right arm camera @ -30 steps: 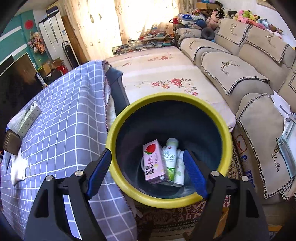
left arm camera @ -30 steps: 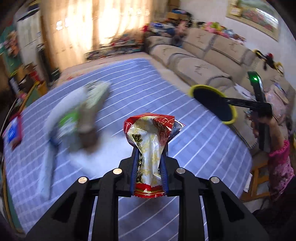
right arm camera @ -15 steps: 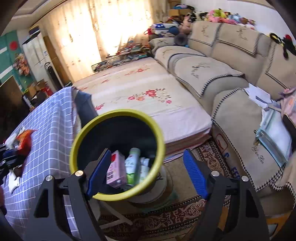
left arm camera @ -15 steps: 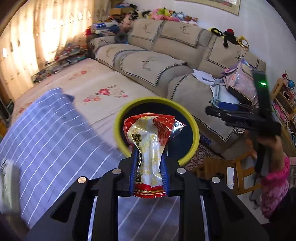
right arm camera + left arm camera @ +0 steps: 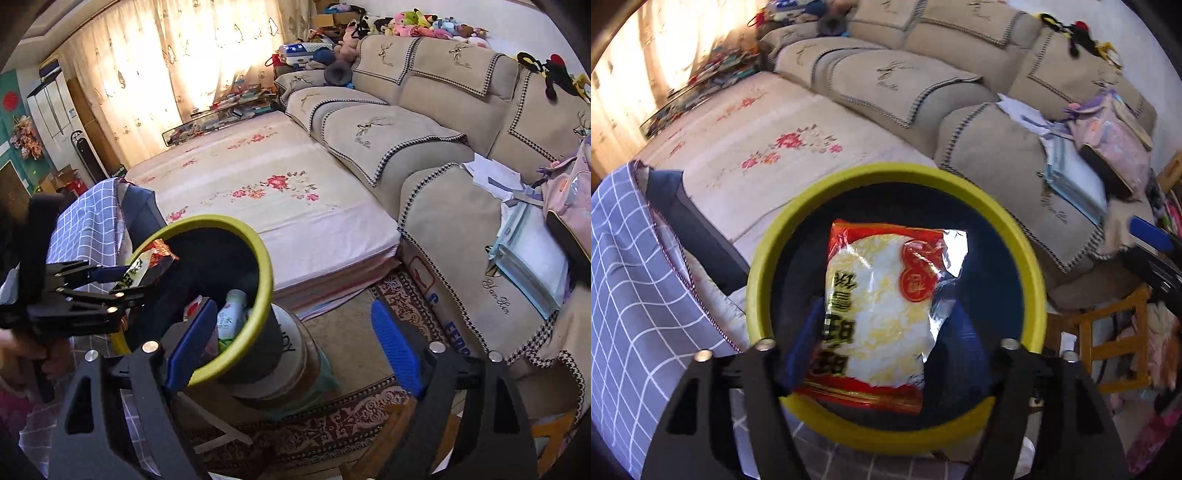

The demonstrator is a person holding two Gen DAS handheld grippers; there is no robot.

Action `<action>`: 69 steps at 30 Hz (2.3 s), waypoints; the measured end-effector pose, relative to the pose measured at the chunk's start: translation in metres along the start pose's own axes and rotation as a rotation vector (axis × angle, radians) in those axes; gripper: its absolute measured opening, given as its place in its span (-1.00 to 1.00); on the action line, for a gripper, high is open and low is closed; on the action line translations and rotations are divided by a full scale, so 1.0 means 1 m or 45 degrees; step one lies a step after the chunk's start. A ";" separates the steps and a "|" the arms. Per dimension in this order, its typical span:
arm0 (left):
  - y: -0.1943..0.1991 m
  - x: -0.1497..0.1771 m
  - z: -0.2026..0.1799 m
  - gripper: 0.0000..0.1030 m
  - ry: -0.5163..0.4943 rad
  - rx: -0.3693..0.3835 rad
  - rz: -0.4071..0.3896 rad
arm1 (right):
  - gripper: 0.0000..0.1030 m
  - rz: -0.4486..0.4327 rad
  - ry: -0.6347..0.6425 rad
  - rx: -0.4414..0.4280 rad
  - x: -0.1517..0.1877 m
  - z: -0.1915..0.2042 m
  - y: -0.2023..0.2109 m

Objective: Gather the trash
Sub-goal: 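Carry the snack bag over the bin and open the left gripper, then grasp the white towel with the right gripper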

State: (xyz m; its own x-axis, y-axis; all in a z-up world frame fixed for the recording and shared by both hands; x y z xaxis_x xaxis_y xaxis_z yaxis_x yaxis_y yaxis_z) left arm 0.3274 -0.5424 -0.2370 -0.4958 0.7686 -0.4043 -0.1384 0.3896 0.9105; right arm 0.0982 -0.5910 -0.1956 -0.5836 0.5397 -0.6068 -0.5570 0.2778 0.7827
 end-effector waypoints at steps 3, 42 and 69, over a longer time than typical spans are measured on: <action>-0.002 0.001 0.004 0.65 0.042 0.014 0.012 | 0.62 -0.009 -0.010 0.018 0.002 -0.006 0.007; 0.335 0.430 0.176 0.90 0.989 -0.665 -0.579 | 0.72 0.163 0.797 -0.606 0.096 0.350 0.033; 0.310 0.465 0.213 0.90 1.136 -0.590 -0.570 | 0.67 0.282 1.199 -0.616 0.149 0.490 -0.017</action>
State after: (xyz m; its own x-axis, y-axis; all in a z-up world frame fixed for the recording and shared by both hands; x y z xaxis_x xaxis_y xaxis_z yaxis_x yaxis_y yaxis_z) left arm 0.2366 0.0444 -0.1611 -0.7361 -0.1102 -0.6678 -0.6760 0.1694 0.7171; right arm 0.3100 -0.1260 -0.2310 -0.8047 -0.3454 -0.4829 -0.4373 -0.2054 0.8756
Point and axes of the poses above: each gripper's, at about its wrist camera, not at the fingertips, and y roughly against the way its jaws point, z to its left, x to its underside, the point moved 1 cm from there along -y, roughly the way its jaws point, and after that the axes turned 3 degrees about z, right-handed, at the moved point
